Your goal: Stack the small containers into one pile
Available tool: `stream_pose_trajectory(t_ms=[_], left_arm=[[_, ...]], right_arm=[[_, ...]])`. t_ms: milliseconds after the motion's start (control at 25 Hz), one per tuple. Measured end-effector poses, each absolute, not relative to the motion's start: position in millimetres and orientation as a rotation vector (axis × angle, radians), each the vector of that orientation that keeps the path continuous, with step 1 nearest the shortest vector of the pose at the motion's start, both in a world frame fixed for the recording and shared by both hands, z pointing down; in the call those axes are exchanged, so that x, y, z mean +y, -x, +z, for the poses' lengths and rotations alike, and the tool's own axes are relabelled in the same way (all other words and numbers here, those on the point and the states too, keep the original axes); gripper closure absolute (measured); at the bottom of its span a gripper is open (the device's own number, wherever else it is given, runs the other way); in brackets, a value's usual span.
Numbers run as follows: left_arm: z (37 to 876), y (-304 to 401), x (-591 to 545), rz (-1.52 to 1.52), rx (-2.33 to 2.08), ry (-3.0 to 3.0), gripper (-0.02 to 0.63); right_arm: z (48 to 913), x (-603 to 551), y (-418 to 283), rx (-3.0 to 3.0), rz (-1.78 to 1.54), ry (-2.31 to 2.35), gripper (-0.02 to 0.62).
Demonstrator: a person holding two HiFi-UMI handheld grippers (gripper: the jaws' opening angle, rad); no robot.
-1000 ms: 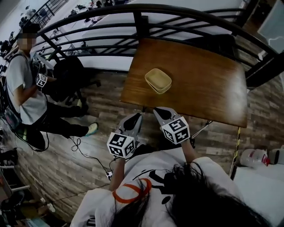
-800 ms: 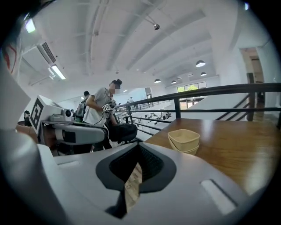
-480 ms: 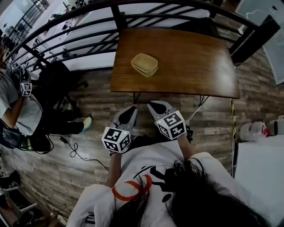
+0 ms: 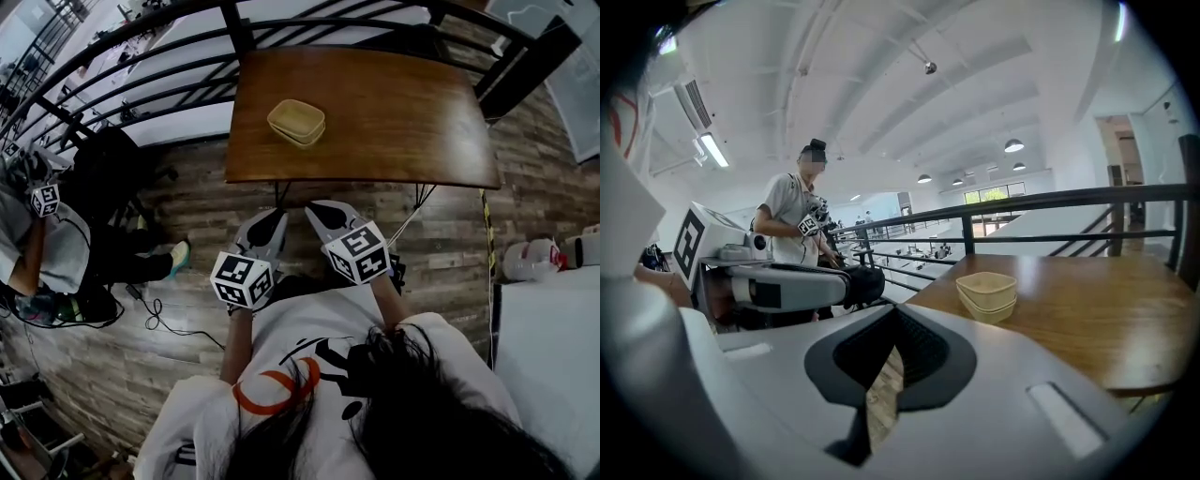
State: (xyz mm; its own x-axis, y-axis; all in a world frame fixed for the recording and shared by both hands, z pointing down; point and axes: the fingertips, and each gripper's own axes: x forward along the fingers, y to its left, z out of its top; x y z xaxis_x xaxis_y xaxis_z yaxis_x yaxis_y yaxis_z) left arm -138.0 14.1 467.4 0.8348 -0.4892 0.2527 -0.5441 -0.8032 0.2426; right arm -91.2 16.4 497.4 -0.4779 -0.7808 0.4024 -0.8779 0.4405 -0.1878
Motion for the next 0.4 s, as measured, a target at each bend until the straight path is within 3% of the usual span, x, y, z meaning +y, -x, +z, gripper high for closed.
stream_pose_trajectory(t_ms=[400], left_arm=[[472.4, 151.6, 12.4, 0.246, -0.794, -2.699, 0.601]], right_arm=[[499.2, 15.0, 101.5, -2.44, 0.545, -1.436, 0.571]])
